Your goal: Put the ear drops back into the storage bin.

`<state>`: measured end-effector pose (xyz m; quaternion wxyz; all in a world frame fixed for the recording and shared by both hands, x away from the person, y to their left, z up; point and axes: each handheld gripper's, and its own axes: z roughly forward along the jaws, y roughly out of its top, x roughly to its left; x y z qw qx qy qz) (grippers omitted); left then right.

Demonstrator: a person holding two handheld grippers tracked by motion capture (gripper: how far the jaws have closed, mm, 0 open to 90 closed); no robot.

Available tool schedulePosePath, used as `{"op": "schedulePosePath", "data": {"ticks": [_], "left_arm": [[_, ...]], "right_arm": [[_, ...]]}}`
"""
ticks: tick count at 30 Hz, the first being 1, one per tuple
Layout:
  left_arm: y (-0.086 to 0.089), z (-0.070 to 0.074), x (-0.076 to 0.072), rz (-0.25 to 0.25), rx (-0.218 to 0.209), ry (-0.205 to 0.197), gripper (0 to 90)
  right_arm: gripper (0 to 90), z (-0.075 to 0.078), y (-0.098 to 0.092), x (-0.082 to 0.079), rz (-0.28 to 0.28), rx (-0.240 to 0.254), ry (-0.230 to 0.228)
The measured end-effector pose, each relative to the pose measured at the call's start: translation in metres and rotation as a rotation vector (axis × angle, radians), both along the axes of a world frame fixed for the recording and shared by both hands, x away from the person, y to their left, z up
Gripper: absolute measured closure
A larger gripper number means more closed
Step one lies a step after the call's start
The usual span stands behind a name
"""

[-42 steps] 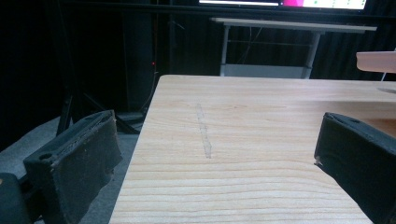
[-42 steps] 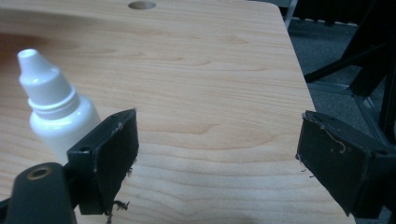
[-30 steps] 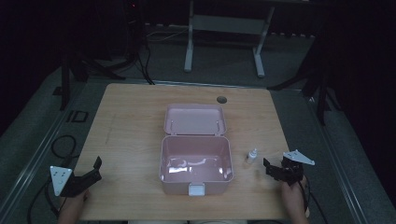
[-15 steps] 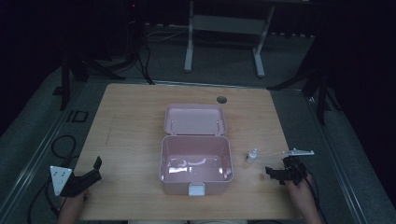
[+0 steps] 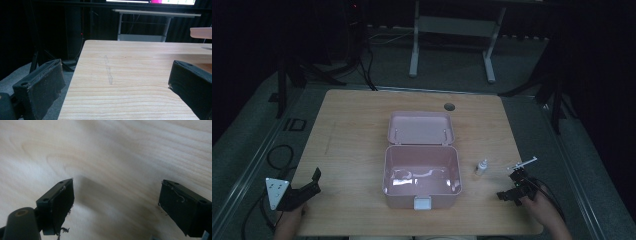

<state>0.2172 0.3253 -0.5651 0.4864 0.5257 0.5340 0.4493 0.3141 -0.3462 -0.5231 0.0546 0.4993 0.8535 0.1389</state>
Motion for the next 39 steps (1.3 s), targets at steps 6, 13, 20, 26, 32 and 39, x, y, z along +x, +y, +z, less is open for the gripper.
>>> {"op": "schedulePosePath", "data": {"ticks": [6, 13, 20, 26, 32, 39], "left_arm": [[0.000, 0.000, 0.000, 0.001, 0.000, 0.001, 0.4], [0.000, 0.000, 0.000, 0.001, 0.000, 0.000, 0.4], [0.000, 0.000, 0.000, 0.002, 0.000, 0.000, 0.4], [0.000, 0.000, 0.000, 0.002, -0.001, 0.001, 0.4], [0.000, 0.000, 0.000, 0.003, -0.002, 0.001, 0.4], [0.000, 0.000, 0.000, 0.003, -0.002, 0.002, 0.4]], "right_arm": [[12.6, 0.006, 0.011, 0.000, 0.117, -0.153, 0.079], [12.6, 0.016, 0.017, 0.002, 0.182, -0.211, 0.150], [13.5, 0.023, 0.025, 0.002, 0.256, -0.237, 0.253], [13.0, 0.024, 0.029, 0.005, 0.262, -0.246, 0.304], [11.5, 0.027, 0.030, 0.012, 0.268, -0.233, 0.316], [11.3, 0.033, 0.037, 0.022, 0.284, -0.233, 0.299]]}}
